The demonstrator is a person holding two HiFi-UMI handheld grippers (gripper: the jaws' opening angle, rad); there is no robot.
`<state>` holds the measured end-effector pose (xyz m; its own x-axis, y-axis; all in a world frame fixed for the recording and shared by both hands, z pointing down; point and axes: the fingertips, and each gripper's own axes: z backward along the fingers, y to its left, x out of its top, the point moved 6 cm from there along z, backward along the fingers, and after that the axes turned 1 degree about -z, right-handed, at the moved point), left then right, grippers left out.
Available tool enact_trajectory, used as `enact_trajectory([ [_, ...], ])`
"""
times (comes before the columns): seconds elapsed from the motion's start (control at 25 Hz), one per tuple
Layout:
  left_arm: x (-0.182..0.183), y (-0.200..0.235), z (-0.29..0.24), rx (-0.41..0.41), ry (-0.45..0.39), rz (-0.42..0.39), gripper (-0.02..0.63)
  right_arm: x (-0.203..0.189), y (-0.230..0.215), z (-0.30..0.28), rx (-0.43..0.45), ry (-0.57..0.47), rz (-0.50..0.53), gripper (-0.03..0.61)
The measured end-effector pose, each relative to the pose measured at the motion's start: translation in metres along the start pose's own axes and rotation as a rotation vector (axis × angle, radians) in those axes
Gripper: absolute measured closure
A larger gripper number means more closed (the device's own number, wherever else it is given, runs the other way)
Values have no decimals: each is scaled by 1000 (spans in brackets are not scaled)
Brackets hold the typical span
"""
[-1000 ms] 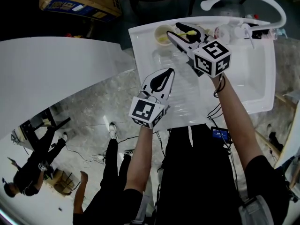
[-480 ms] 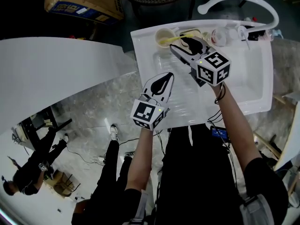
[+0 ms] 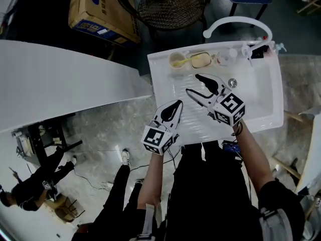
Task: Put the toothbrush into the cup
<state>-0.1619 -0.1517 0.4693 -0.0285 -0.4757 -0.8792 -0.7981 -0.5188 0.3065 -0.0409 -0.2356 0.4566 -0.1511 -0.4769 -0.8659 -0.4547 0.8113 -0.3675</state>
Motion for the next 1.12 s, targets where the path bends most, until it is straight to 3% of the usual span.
enact_trajectory([
  [0.2, 16, -31, 21, -2, -45, 9, 604, 15, 39, 48, 56, -46, 70, 331],
  [0.4, 39, -64, 40, -32, -101, -45, 604, 23, 65, 88, 17, -96, 88, 331],
  [0.68, 47, -114, 51, -46, -170, -23, 604, 22, 103, 129, 62, -106, 132, 333],
  [1.0, 44, -150, 56, -47, -162, -39, 604, 10, 113, 164, 60, -187, 126, 539],
  [1.12, 43, -158, 57, -26, -151, -44, 604, 6, 114, 171, 85, -195, 117, 558],
])
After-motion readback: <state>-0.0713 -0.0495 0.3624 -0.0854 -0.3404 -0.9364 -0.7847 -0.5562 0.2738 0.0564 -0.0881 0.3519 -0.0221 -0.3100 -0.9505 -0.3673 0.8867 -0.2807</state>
